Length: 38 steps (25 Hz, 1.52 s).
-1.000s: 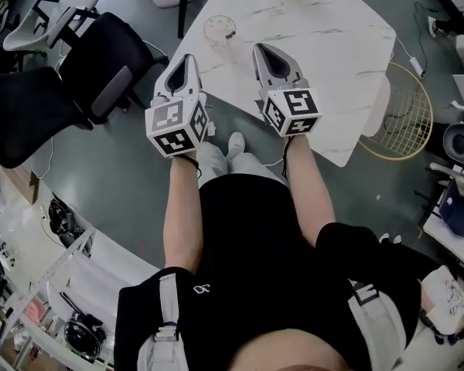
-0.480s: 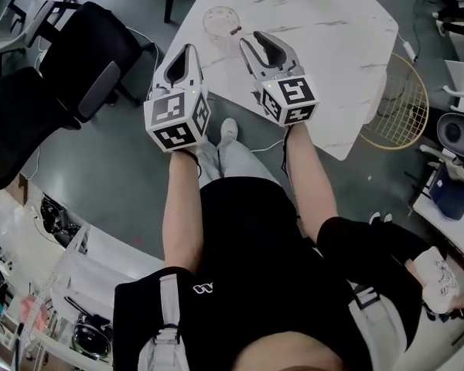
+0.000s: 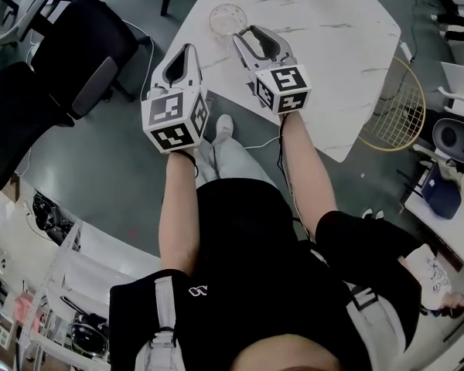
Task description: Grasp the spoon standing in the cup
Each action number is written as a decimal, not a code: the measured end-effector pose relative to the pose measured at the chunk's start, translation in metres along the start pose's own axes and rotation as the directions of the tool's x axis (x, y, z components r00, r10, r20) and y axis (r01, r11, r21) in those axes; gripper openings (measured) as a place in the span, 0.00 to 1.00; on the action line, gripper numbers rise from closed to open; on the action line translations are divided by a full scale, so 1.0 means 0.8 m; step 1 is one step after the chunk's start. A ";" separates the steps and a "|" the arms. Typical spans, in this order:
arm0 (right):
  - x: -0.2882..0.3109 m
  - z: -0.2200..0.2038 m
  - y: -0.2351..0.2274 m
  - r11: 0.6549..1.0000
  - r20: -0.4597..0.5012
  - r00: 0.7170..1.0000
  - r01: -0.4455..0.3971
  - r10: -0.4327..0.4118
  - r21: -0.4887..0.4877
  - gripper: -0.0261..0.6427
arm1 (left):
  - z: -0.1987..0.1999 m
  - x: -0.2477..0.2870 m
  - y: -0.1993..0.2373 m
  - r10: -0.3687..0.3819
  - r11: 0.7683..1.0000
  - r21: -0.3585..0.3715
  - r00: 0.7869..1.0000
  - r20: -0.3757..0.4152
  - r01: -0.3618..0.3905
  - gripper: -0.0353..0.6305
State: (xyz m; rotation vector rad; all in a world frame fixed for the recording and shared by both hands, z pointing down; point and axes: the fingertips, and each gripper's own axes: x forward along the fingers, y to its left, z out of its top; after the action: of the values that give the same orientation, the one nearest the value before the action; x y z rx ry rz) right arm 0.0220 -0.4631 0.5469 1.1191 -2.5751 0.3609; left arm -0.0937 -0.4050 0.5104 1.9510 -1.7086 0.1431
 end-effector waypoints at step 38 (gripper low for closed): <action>-0.067 0.136 -0.015 0.987 0.218 0.965 0.122 -0.143 0.106 0.23 | 0.098 -0.008 -0.053 -0.132 0.991 0.050 0.980 0.146 0.126 0.07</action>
State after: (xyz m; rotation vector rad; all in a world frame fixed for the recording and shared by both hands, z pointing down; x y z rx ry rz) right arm 0.0463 -0.4732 0.4278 1.4329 -2.6798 0.3410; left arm -0.0759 -0.4328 0.4272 2.1433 -1.6762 -0.0167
